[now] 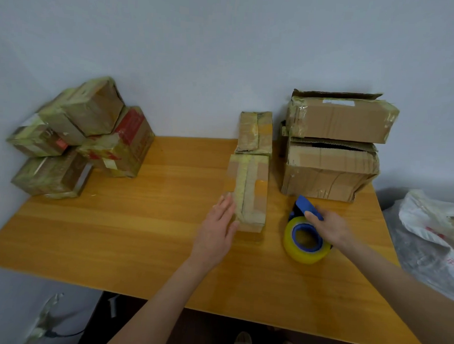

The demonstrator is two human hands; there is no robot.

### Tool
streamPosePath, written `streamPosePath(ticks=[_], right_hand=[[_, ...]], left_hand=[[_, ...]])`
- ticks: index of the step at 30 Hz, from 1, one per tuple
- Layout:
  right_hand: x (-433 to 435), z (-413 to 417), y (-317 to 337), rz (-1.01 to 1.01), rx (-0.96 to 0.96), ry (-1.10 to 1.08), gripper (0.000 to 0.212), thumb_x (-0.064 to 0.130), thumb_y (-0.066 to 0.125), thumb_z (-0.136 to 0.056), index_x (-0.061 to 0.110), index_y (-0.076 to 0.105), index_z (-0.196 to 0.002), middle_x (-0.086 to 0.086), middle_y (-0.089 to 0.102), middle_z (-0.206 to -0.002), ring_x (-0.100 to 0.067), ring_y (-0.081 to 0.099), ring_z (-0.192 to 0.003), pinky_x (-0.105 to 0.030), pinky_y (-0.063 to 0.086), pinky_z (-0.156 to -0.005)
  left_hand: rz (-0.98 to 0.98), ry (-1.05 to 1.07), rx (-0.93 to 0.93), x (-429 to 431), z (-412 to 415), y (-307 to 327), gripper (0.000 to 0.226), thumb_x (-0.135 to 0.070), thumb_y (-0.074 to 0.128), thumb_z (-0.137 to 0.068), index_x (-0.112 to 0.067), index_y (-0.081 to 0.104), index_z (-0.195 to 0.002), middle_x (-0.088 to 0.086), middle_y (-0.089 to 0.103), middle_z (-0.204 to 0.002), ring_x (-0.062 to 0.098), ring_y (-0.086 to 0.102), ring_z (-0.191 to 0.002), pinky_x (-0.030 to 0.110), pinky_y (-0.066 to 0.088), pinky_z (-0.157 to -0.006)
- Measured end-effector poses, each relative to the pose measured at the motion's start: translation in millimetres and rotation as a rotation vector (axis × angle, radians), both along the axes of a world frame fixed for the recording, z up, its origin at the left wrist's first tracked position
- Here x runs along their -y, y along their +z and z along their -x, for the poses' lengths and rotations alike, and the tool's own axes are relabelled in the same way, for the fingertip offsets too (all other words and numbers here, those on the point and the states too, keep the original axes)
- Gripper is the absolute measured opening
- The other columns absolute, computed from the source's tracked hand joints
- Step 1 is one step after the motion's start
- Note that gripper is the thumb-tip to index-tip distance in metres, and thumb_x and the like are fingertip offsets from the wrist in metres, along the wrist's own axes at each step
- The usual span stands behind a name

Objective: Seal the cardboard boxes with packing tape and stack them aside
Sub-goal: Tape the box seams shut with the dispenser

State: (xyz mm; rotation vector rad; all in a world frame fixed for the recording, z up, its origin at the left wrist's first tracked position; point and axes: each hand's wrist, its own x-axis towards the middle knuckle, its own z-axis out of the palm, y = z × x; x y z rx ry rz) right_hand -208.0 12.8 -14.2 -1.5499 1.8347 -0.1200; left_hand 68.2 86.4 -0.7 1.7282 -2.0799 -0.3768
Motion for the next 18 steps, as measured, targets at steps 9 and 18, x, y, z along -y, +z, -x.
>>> streamPosePath(ticks=[9, 18], right_hand=[[-64, -108, 13, 0.394, -0.198, 0.600, 0.063, 0.052, 0.012, -0.100, 0.020, -0.011, -0.150, 0.006, -0.024, -0.154, -0.018, -0.023, -0.145, -0.031, -0.003, -0.119], [-61, -94, 13, 0.484, 0.194, 0.029, 0.052, 0.036, 0.053, -0.097, 0.018, 0.040, -0.144, -0.005, 0.043, -0.140, -0.017, 0.052, -0.119, -0.026, 0.049, -0.090]], left_hand=[[0.008, -0.082, 0.320, -5, 12, -22, 0.055, -0.040, 0.026, -0.098, -0.013, 0.036, -0.145, 0.008, 0.039, -0.150, 0.029, 0.031, -0.141, 0.052, 0.035, -0.109], [0.043, 0.326, -0.402, -8, -4, -6, 0.034, -0.026, 0.055, -0.096, -0.016, 0.053, -0.128, -0.006, 0.045, -0.128, 0.012, 0.051, -0.115, 0.020, 0.045, -0.092]])
